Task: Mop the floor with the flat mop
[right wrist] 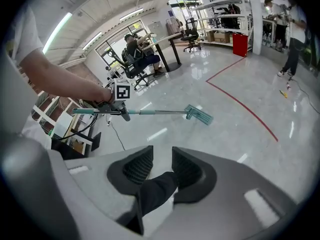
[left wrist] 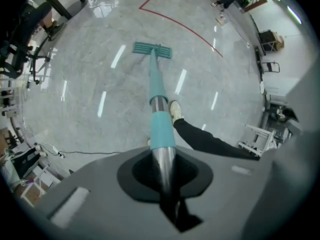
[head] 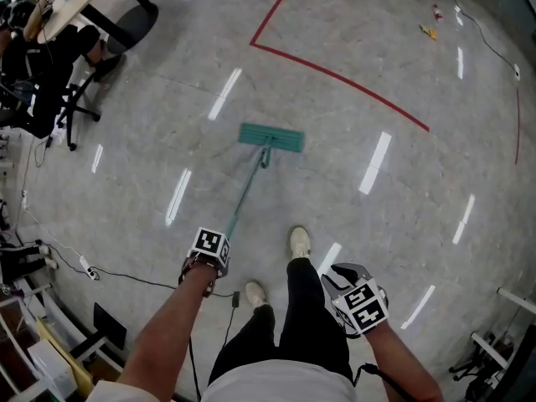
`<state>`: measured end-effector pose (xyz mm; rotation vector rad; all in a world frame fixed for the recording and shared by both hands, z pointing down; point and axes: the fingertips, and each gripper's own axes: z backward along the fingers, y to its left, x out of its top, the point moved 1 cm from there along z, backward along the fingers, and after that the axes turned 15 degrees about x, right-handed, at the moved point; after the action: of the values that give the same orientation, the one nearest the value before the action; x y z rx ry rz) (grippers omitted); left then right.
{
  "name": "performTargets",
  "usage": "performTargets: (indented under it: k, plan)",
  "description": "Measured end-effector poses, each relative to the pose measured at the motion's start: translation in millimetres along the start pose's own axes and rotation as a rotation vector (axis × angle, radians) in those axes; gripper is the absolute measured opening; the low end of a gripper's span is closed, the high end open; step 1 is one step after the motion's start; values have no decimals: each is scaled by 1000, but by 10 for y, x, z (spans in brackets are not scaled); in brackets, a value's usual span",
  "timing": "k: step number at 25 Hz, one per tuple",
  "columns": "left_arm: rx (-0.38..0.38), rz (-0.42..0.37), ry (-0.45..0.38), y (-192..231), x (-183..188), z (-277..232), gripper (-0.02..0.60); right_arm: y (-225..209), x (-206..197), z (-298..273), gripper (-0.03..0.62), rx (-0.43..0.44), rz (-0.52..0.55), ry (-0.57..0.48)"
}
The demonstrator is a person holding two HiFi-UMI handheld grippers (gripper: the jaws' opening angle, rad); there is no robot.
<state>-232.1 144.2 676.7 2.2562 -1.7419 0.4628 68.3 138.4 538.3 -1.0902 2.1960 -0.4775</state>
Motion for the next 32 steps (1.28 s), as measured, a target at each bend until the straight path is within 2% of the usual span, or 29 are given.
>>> performTargets:
  k: [7, 12, 27, 32]
  plan:
    - [-4, 13, -15, -26, 660, 219, 44, -183, 19, 82, 121, -2, -29, -5]
    - [24, -4, -25, 29, 1052, 358, 44, -304, 9, 130, 121, -3, -48, -14]
    - [55, -8, -53, -18, 2064, 720, 44, -545, -91, 286, 121, -3, -97, -17]
    - [59, -1, -58, -10, 2268, 770, 44, -585, -89, 311, 121, -5, -112, -25]
